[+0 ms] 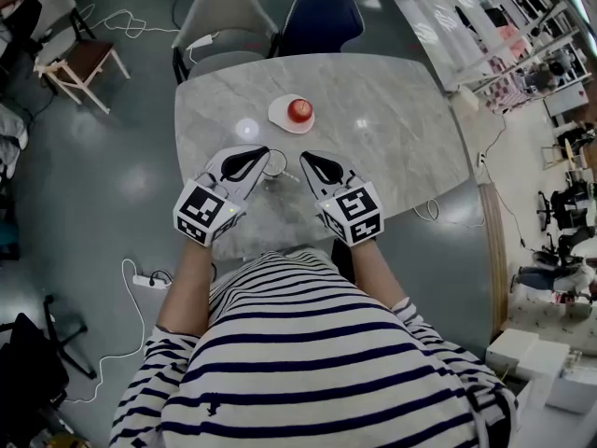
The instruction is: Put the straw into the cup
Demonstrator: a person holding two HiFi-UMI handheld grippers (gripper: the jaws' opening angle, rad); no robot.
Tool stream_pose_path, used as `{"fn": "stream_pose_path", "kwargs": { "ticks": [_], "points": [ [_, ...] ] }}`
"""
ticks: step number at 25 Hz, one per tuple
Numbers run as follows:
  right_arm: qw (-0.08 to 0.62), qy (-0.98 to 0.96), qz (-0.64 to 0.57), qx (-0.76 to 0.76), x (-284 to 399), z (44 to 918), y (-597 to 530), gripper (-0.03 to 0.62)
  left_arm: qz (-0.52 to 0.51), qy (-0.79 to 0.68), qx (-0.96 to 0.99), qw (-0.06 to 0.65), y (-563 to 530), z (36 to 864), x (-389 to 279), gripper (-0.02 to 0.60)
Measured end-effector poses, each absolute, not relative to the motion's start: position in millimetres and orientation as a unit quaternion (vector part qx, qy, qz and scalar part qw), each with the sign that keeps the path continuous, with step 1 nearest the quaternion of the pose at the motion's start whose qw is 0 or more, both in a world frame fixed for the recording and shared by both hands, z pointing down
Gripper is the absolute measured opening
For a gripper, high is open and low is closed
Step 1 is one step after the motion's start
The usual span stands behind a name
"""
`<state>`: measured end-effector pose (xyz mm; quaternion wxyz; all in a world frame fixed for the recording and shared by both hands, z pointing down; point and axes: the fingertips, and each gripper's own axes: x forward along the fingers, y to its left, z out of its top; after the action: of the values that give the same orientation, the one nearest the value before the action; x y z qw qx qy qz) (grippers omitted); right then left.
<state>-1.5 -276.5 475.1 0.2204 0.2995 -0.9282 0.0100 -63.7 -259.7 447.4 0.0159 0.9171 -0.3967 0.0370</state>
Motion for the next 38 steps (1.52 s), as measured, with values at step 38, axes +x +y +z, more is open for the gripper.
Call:
{"fn": "stream_pose_path", "kwargs": {
  "ticks": [38],
  "points": [
    [0.215, -0.927, 0.017, 0.308, 6, 472, -278, 0.005, 0.046, -0.391, 0.919, 0.018, -258, 453, -60, 0.007]
  ]
}}
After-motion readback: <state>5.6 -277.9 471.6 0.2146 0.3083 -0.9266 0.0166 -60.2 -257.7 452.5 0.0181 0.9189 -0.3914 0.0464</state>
